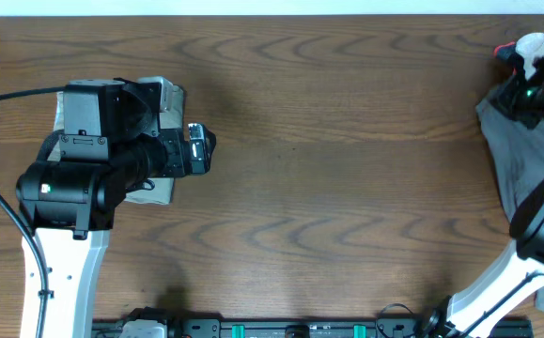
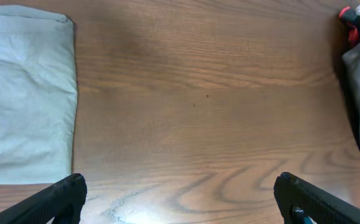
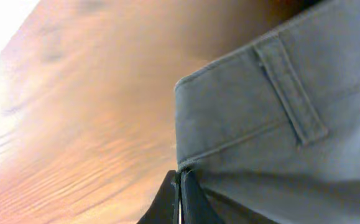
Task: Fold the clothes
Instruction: 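Reach the right gripper to the grey trousers waistband and grasp it, then drag the grey trousers with the right gripper toward the table center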
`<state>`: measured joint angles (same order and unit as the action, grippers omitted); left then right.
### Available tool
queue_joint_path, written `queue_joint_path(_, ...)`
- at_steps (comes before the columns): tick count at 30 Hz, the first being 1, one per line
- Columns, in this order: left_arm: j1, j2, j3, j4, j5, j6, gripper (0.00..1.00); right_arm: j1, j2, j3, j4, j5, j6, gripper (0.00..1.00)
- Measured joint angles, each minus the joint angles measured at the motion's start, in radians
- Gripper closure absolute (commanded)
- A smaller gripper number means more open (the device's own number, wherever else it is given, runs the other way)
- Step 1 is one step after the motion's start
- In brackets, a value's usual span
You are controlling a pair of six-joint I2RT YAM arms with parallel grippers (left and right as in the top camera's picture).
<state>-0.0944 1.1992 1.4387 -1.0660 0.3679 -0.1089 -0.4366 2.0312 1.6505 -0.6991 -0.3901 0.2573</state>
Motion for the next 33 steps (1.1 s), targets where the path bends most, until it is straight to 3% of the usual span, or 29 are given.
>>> queue_joint_path(7, 0.0, 0.0, 0.0, 0.001, -0.001, 0.0, 0.02, 0.226, -0.16, 0.021, -0.013, -0.15, -0.017, 0.99)
queue_joint_path(14, 0.0, -0.025, 0.0, 0.002, -0.062, 0.0, 0.02, 0.586, -0.124, 0.025, -0.007, -0.194, -0.022, 0.99)
queue_joint_path(18, 0.0, -0.068, 0.0, -0.001, -0.106, 0.0, 0.02, 0.761, -0.089, 0.024, -0.007, -0.092, -0.022, 0.98)
queue_joint_path(19, 0.0, -0.079, 0.0, -0.002, -0.112, 0.0, 0.02, 0.792, -0.085, 0.023, -0.007, -0.052, -0.018, 0.89)
queue_joint_path(20, 0.0, -0.089, 0.0, -0.005, -0.114, 0.0, 0.02, 0.813, -0.085, 0.023, -0.006, -0.007, -0.006, 0.71)
queue_joint_path(23, 0.0, -0.115, 0.0, -0.028, -0.124, 0.0, 0.02, 0.805, -0.085, 0.023, -0.013, 0.113, 0.004, 0.6)
queue_joint_path(25, 0.0, -0.122, 0.0, -0.048, -0.13, 0.0, 0.02, 0.747, -0.085, 0.023, -0.049, 0.201, 0.021, 0.43)
queue_joint_path(28, 0.0, -0.121, 0.0, -0.079, -0.134, 0.0, 0.02, 0.618, -0.085, 0.023, -0.101, 0.317, 0.039, 0.35)
queue_joint_path(33, 0.0, -0.118, 0.0, -0.082, -0.136, 0.0, 0.02, 0.353, -0.081, 0.023, -0.131, 0.435, 0.053, 0.32)
